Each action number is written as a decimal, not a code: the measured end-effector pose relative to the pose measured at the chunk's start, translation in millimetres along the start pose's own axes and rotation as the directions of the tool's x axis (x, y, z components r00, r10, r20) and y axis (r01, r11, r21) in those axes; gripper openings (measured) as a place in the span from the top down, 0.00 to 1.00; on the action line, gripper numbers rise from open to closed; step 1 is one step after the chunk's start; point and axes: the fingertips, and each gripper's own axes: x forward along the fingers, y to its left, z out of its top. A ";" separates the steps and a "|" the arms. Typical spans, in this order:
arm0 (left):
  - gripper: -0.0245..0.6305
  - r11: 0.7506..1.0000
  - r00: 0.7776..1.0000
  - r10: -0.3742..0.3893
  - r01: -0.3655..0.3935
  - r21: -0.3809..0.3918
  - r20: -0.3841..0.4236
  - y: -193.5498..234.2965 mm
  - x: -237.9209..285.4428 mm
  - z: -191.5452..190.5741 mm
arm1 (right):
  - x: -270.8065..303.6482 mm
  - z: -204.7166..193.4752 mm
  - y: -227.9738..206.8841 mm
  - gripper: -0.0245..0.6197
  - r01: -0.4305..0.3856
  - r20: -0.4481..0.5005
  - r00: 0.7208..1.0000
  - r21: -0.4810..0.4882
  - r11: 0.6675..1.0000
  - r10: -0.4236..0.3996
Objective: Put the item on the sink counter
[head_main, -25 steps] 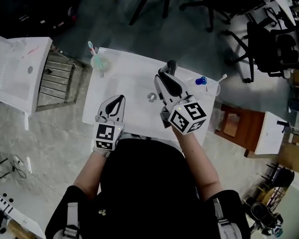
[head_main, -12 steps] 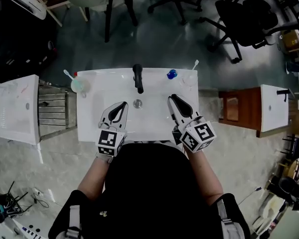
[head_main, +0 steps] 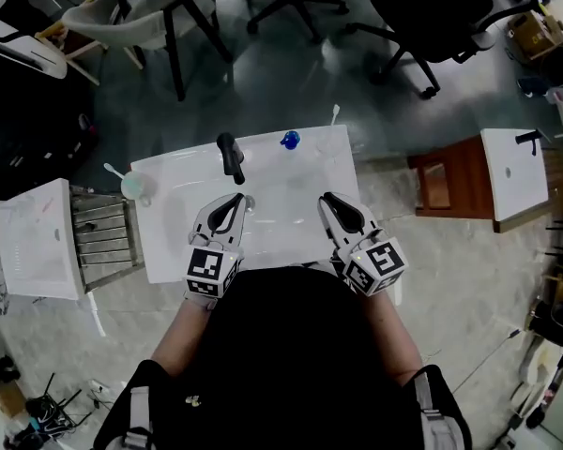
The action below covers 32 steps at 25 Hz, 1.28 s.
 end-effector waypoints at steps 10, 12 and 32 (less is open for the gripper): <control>0.93 0.997 0.998 -0.068 0.068 -0.021 0.007 -25.8 8.0 9.0 | -19.0 -0.5 -5.5 0.87 0.004 0.029 1.000 -0.001 1.000 -0.004; 0.93 0.998 0.998 -0.068 0.068 -0.018 0.003 -28.0 9.0 8.9 | -21.2 0.8 -8.2 0.87 0.009 0.030 1.000 0.012 1.000 -0.009; 0.93 0.999 0.999 -0.050 0.050 -0.009 -0.012 -35.3 14.8 7.7 | -25.5 3.1 -23.4 0.88 0.008 0.049 0.999 0.038 0.999 -0.009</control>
